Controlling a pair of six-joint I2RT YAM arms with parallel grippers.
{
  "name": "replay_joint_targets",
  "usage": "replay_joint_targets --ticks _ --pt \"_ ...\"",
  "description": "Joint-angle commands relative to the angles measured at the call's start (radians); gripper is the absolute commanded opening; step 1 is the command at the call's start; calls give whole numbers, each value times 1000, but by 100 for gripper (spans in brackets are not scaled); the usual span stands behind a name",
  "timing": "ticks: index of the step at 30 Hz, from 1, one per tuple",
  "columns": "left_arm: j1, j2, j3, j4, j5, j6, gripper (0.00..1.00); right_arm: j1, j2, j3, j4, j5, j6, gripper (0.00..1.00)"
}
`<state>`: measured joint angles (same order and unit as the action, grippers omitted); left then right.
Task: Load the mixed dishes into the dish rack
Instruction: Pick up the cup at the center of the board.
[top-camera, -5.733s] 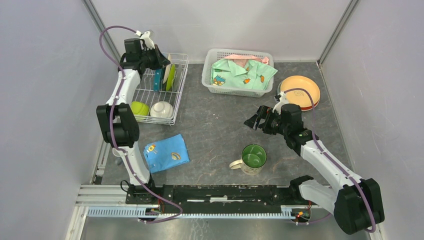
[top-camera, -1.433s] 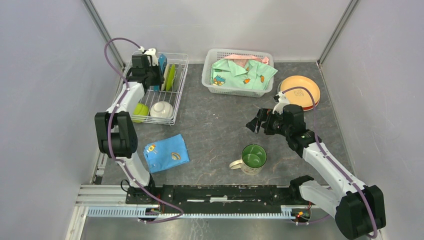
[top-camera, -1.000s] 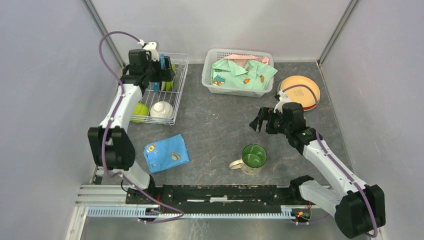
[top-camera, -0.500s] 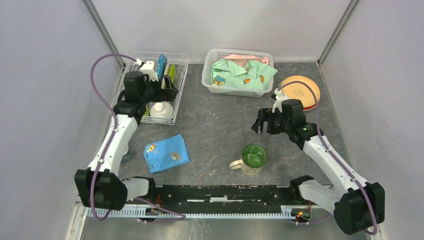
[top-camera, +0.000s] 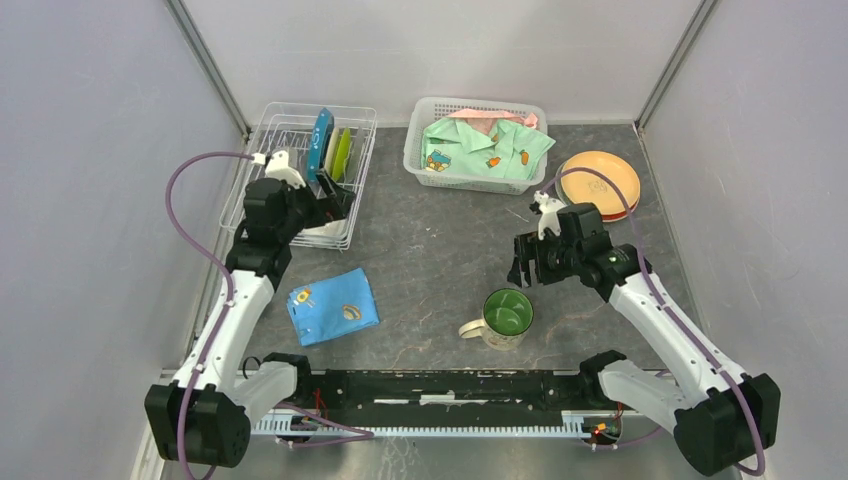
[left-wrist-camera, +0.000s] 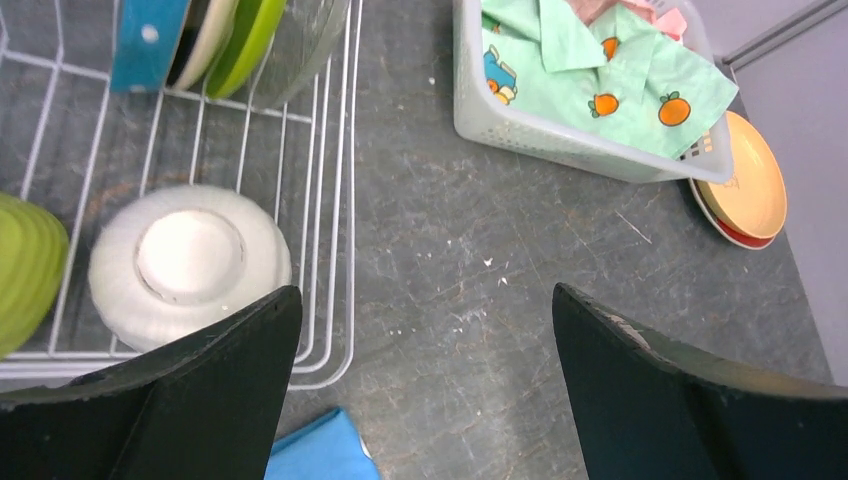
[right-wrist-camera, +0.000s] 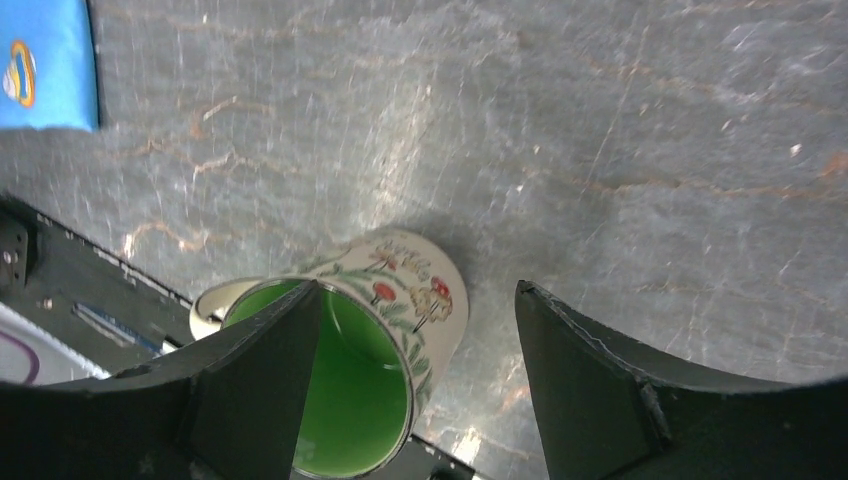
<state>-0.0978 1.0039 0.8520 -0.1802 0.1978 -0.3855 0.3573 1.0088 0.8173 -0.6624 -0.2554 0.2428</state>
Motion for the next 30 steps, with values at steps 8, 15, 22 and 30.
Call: replay_joint_targets --ticks 8,15,22,30 --pt "-12 56 -6 43 122 -48 97 126 -22 5 -116 15 -35 77" --pt "-12 98 -8 31 166 -64 92 184 12 -36 -93 63 -15 72" --pt "-12 104 -7 21 209 -88 85 226 72 -55 -39 127 -4 65" --pt "-11 117 2 11 271 -109 80 270 135 -33 4 237 10 47"
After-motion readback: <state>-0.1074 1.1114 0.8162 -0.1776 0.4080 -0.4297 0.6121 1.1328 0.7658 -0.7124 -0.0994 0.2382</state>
